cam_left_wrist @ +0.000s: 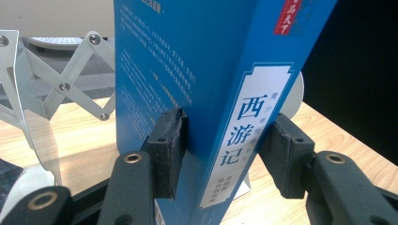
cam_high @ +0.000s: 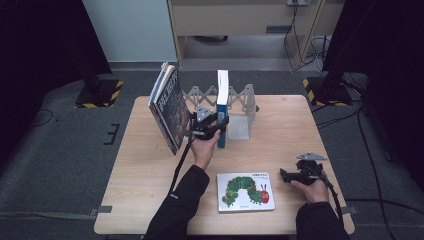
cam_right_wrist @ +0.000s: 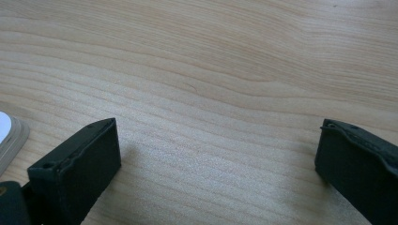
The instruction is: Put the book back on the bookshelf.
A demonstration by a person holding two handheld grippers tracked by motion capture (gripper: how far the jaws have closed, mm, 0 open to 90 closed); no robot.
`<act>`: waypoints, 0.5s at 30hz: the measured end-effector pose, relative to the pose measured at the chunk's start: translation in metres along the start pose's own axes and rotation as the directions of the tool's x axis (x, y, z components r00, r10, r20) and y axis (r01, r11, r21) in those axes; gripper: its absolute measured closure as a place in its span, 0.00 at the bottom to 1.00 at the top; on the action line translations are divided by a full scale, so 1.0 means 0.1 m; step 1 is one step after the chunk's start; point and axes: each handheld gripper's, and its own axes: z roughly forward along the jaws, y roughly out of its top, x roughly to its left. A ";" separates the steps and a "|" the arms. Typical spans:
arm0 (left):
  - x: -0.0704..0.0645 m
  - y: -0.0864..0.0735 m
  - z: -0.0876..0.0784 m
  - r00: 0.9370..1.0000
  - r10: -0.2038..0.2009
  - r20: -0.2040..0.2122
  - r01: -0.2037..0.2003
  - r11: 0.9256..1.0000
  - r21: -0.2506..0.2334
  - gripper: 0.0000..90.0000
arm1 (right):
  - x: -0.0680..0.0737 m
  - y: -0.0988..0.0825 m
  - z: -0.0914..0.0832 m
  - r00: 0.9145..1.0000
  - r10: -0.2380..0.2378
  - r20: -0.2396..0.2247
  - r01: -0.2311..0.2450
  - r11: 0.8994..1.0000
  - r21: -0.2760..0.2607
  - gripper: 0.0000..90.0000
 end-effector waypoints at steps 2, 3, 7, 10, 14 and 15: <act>-0.01 0.00 0.00 1.000 0.002 -0.006 -0.002 1.000 -0.003 0.56 | 0.00 0.00 0.00 1.000 0.003 0.001 -0.003 1.000 -0.001 0.01; -0.01 -0.01 0.00 1.000 0.004 -0.007 -0.004 1.000 -0.005 0.56 | 0.00 0.00 0.00 1.000 0.003 0.002 -0.003 1.000 -0.001 0.01; 0.00 -0.03 0.00 1.000 0.019 -0.007 -0.019 1.000 -0.020 0.56 | 0.00 0.00 0.00 1.000 0.004 -0.001 -0.004 1.000 0.001 0.01; 0.03 -0.06 -0.02 1.000 0.028 0.002 -0.028 0.999 -0.038 0.55 | 0.00 0.00 0.00 1.000 0.003 0.000 -0.003 1.000 -0.001 0.01; 0.05 -0.08 -0.05 0.999 0.038 0.022 -0.037 0.999 -0.026 0.56 | 0.00 0.00 0.00 1.000 0.003 0.000 -0.003 1.000 0.000 0.01; 0.05 -0.08 -0.07 0.999 0.044 0.027 -0.044 0.999 -0.023 0.56 | 0.00 0.00 0.00 1.000 0.003 0.000 -0.003 1.000 0.000 0.01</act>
